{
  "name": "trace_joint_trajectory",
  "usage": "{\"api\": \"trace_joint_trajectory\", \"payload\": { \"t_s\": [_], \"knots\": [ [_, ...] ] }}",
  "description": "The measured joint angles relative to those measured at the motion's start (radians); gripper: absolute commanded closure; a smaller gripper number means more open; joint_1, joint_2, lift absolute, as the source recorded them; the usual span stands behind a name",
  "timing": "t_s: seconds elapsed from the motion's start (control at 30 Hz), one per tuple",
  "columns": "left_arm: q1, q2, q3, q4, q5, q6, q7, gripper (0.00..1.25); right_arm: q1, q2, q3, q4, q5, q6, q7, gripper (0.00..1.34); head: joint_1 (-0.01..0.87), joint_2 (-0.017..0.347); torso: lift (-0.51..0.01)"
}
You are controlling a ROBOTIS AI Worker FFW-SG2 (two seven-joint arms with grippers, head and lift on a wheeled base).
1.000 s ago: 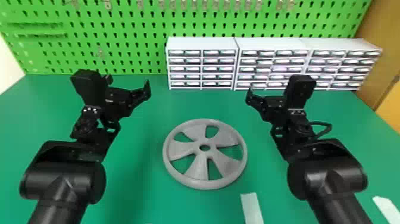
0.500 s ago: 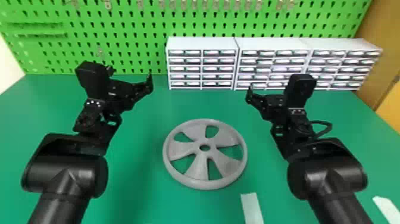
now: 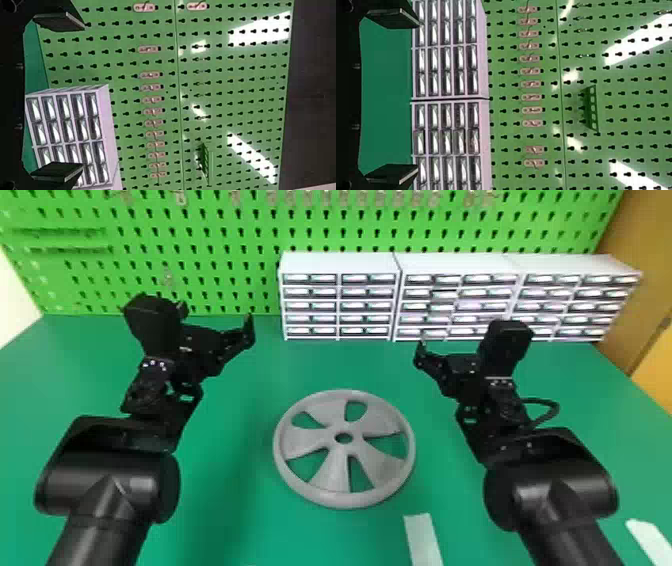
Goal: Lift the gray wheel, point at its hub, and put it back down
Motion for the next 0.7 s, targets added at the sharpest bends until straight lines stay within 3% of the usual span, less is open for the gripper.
{"api": "trace_joint_trajectory", "payload": {
  "t_s": [0.7],
  "knots": [
    [-0.004,0.002,-0.003,0.0,0.014,-0.011,0.0,0.06,0.003,-0.002,0.002,-0.002,-0.023,-0.001,0.0,0.03,0.692,0.048,-0.088]
  ]
}}
